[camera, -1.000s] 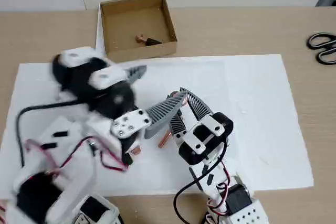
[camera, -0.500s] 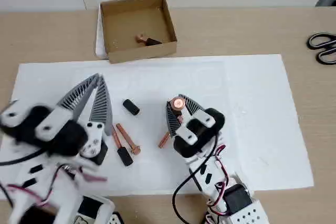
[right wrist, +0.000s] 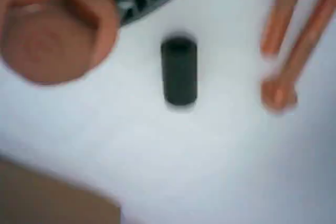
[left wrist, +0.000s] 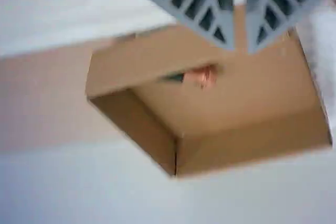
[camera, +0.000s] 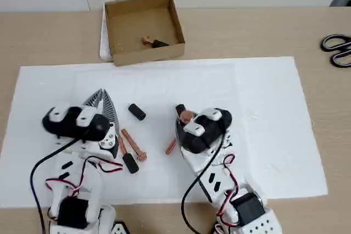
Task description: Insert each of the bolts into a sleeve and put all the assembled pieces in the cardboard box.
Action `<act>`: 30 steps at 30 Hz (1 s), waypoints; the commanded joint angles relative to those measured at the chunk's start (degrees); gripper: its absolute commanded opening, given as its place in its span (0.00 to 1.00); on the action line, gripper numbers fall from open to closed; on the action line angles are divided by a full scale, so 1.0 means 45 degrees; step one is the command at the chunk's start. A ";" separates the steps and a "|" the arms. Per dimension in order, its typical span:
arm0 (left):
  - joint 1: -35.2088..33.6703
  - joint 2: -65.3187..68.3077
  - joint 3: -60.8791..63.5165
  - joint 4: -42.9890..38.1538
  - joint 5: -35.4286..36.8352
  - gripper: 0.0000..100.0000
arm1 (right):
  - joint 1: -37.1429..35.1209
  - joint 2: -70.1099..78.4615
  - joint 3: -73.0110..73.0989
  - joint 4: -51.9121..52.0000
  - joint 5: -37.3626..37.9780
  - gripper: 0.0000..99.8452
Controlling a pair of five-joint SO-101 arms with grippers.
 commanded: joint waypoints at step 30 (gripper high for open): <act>-0.0098 -0.0020 0.2549 0.1915 -0.0020 0.01 | 0.1397 0.0010 -0.4513 0.4444 0.2110 0.00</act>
